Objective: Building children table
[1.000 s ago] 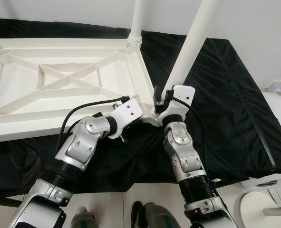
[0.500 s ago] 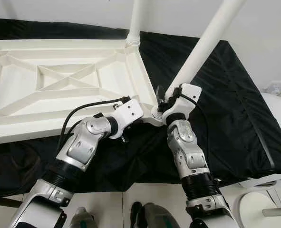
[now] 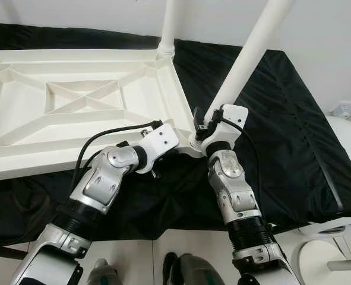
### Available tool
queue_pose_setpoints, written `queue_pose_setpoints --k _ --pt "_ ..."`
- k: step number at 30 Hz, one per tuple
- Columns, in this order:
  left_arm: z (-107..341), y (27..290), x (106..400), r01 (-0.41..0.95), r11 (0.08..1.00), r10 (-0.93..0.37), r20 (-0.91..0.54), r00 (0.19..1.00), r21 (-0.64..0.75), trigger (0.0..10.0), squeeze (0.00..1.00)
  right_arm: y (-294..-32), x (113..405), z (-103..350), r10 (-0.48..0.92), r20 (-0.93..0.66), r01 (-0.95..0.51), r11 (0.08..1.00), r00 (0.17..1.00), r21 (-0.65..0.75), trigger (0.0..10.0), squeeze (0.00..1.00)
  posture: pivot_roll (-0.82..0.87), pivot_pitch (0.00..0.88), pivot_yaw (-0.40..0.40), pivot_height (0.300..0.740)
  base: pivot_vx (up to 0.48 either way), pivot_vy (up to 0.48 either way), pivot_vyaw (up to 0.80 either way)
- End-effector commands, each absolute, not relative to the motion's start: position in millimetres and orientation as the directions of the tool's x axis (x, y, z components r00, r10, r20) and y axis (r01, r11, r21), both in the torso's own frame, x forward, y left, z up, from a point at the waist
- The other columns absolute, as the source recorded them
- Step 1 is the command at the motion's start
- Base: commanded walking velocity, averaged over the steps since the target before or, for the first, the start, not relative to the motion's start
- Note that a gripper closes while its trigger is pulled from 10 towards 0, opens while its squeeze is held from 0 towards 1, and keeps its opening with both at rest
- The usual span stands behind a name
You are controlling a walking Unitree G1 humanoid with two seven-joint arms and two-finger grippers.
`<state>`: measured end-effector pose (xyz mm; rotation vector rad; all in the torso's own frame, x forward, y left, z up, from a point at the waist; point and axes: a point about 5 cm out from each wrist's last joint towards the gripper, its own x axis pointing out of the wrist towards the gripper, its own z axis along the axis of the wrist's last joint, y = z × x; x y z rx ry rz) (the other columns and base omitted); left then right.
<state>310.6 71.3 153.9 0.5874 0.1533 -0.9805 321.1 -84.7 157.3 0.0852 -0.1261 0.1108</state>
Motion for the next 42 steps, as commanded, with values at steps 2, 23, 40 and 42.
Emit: queue_pose_setpoints --k 2,23,40,42 --pt "173 52 299 0.842 0.328 -0.825 -0.304 0.476 0.429 10.0 0.00 -96 310 94 0.112 -0.147 -0.108 0.993 0.983 0.035 10.0 0.00 0.09 0.129 -0.124 0.740 0.000 0.000 0.00" --pt "173 54 298 0.844 0.326 -0.825 -0.308 0.474 0.426 10.0 0.00 -114 299 77 0.195 -0.180 -0.191 0.981 0.964 0.039 10.0 0.00 0.10 0.137 -0.118 0.740 0.000 0.000 0.00" --pt "173 53 298 0.845 0.324 -0.826 -0.307 0.472 0.426 10.0 0.00 -100 303 104 -0.053 -0.119 0.062 0.996 0.991 0.071 10.0 0.00 0.10 0.143 -0.125 0.740 0.000 0.000 0.00" --pt "173 53 298 0.844 0.325 -0.826 -0.307 0.473 0.426 10.0 0.00 -98 302 104 -0.055 -0.124 0.064 0.996 0.991 0.063 10.0 0.00 0.10 0.143 -0.125 0.740 0.000 0.000 0.00"
